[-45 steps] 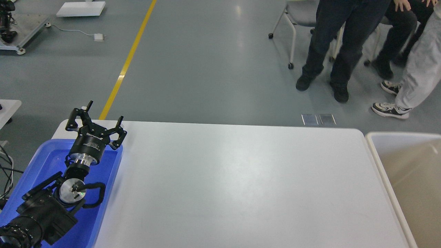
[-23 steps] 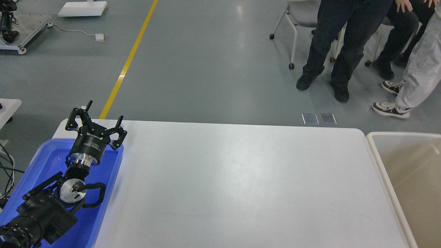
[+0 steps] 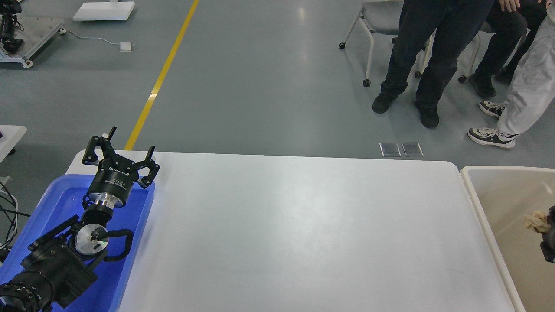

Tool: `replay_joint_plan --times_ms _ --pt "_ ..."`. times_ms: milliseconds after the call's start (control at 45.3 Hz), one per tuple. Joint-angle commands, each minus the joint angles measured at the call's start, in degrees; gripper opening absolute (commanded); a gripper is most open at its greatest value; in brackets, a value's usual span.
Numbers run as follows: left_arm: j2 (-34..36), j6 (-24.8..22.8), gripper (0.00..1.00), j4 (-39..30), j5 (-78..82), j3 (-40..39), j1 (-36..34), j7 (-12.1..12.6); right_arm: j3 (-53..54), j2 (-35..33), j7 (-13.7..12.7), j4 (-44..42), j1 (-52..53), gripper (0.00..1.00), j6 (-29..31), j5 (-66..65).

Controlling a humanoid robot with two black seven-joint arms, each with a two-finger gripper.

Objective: Tidy desktop
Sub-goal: 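Lift the item with the right gripper and carry it into the white bin, then open the right gripper to release the item inside the bin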

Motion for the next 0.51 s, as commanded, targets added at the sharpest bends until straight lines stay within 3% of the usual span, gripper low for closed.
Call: replay_joint_plan --times_ms 0,485 --pt "0.00 0.00 1.00 0.00 0.00 0.00 0.00 -0.02 1.95 5.53 -1.69 -1.99 -2.86 0.00 -2.24 3.00" --pt "0.00 0.09 1.00 0.00 0.00 0.00 0.00 -0.02 2.13 5.62 -1.60 -5.07 -3.56 0.00 -2.24 2.74"
